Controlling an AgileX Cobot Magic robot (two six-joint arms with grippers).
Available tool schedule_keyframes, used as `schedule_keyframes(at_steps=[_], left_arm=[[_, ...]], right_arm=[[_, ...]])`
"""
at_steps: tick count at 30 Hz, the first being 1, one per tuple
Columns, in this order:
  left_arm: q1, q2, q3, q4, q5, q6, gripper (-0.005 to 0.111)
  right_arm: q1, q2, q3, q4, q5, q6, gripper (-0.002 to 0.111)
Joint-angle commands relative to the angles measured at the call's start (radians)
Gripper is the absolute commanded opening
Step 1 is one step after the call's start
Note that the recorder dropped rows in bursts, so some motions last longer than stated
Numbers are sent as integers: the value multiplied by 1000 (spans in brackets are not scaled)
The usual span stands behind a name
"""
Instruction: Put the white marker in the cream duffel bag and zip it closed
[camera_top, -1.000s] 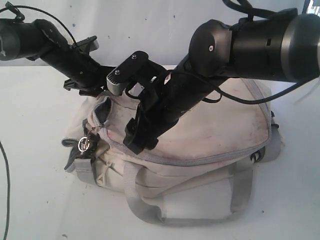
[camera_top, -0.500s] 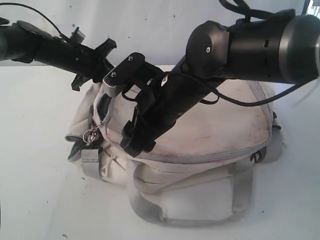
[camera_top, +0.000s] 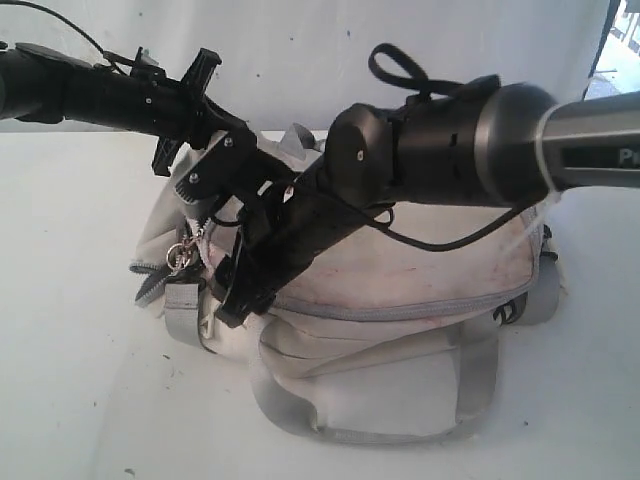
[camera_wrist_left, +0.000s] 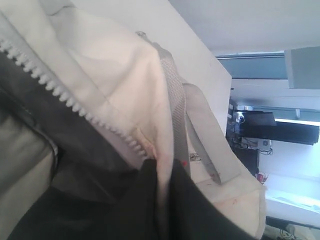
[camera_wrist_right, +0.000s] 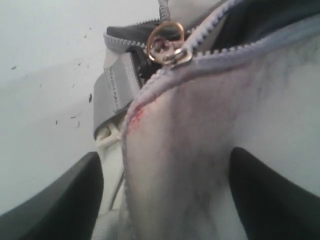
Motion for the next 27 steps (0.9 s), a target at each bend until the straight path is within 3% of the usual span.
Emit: schedule_keyframes(at_steps=[1,8,11,20,23,27], left_arm=[[2,-3,-4,-40,-31,-42,1],[8,-3,-4,-38,-124,-79,1],[23,-3,-4,-32,-138,-90,1],[74,-3,-4,75,-123,-62,3],[80,-3,-4,131,-72,107,20],[84,-3,-4,165,-15,168,59]], right_arm=[[5,48,-4,-11,2,-8,52],[5,64,-4,-11,120,0,14],[5,64,-4,-11,144,0,2],[5,70,-4,-13,181,11,1],[5,70,-4,-13,169,11,1],[5,70,-4,-7,152,11,1]])
